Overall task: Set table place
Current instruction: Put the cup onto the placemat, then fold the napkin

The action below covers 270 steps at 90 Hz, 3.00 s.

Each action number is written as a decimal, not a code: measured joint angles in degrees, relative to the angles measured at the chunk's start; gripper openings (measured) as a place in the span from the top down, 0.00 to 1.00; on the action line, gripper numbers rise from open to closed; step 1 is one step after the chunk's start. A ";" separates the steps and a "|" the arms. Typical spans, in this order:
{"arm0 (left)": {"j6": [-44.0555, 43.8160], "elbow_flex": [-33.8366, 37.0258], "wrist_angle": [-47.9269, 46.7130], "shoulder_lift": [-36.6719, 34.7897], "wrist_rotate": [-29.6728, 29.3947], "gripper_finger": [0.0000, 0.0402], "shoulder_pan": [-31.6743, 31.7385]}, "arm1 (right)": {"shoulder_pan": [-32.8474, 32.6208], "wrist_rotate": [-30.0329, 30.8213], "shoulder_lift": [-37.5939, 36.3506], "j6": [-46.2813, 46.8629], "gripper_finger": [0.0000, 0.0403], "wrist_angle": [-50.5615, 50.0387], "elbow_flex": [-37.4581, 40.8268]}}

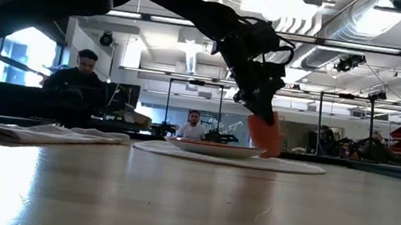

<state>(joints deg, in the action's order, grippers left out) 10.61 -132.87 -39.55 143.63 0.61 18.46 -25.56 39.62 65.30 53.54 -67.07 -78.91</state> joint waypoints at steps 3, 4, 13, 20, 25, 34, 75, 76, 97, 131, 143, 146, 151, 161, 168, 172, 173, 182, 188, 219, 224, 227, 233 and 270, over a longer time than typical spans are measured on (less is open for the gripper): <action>0.00 0.02 0.32 0.00 0.02 0.94 -0.02 | 0.00 0.00 0.00 0.00 0.85 0.00 0.00; 0.00 0.03 0.38 0.00 0.02 0.94 -0.02 | 0.00 0.00 0.00 0.00 0.85 0.00 0.00; -0.04 0.04 0.83 0.00 0.02 0.89 0.01 | 0.00 0.00 0.00 0.00 0.85 -0.01 0.00; -0.10 0.04 0.81 0.00 0.00 0.85 0.02 | 0.00 0.00 0.00 -0.02 0.85 -0.02 0.00; -0.09 0.04 0.79 0.00 -0.01 0.83 0.00 | 0.00 0.00 0.00 -0.02 0.85 -0.04 0.00; -0.12 0.04 1.85 0.00 0.00 0.81 0.00 | 0.00 0.00 0.00 -0.02 0.85 -0.26 0.00; -1.21 0.04 5.72 -0.07 0.04 0.75 -0.04 | 0.00 0.01 0.00 -0.02 0.85 -1.35 0.00; -1.30 0.04 5.82 -0.07 0.04 0.74 -0.04 | 0.00 0.01 0.00 -0.02 0.85 -1.34 0.00; -1.64 0.04 6.26 -0.33 0.05 0.72 -0.04 | 0.00 0.02 0.00 -0.02 0.85 -1.33 0.00; -2.45 0.04 4.75 -2.93 0.13 0.71 0.02 | 0.00 0.02 0.00 -0.04 0.85 -1.47 0.00; -2.41 0.04 4.30 -4.10 0.04 0.71 0.04 | 0.00 0.02 -0.02 -0.04 0.85 -1.59 0.00; -2.16 0.04 4.04 -4.62 0.00 0.71 0.04 | 0.00 0.02 -0.02 -0.04 0.85 -1.67 0.00; -1.60 0.04 3.37 -5.62 -0.01 0.71 0.01 | 0.00 0.02 -0.02 -0.08 0.85 -1.80 0.00; -0.22 0.04 0.67 -8.79 -0.03 0.71 -0.20 | 0.00 0.20 -0.02 -2.49 0.85 -2.01 0.02; 1.25 0.04 -3.65 -11.45 -0.22 0.71 -0.40 | 0.00 2.15 -0.11 -4.03 0.85 -1.21 1.09; 1.93 0.04 -7.00 -12.99 -0.56 0.71 -0.48 | 0.01 3.39 -0.07 -4.48 0.85 -0.82 2.23; 2.11 0.04 -7.97 -13.40 -0.63 0.71 -0.48 | 0.02 3.55 -0.06 -4.57 0.85 -0.74 2.54; 3.53 0.04 -18.22 -16.90 -1.55 0.71 -0.52 | 0.56 3.63 -0.04 -6.02 0.85 2.41 6.55; 3.55 0.04 -26.77 -18.84 -2.31 0.71 -0.50 | 0.87 3.07 -0.04 -7.43 0.85 6.74 10.08; -5.74 19.44 -40.42 -36.59 -2.91 0.71 -1.29 | 0.87 -7.11 0.00 -18.99 0.85 44.47 31.32; -8.48 25.78 -38.30 -41.26 -3.29 0.71 -1.86 | 0.87 -8.62 0.00 -19.87 0.85 49.76 34.77; -10.42 29.88 -36.92 -44.24 -3.84 0.71 -2.41 | 0.87 -9.13 0.00 -20.33 0.85 52.73 36.55; -14.70 37.85 -33.94 -49.83 -5.28 0.71 -3.93 | 0.87 -10.26 0.00 -20.57 0.85 57.68 39.64; -40.94 79.50 -13.23 -66.60 -7.69 0.71 -22.68 | 0.79 -11.26 1.49 -24.08 0.85 67.23 45.35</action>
<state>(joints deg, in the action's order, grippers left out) -30.33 -53.37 -52.78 77.04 -7.08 -4.22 -24.77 28.36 66.79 29.46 0.16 -33.56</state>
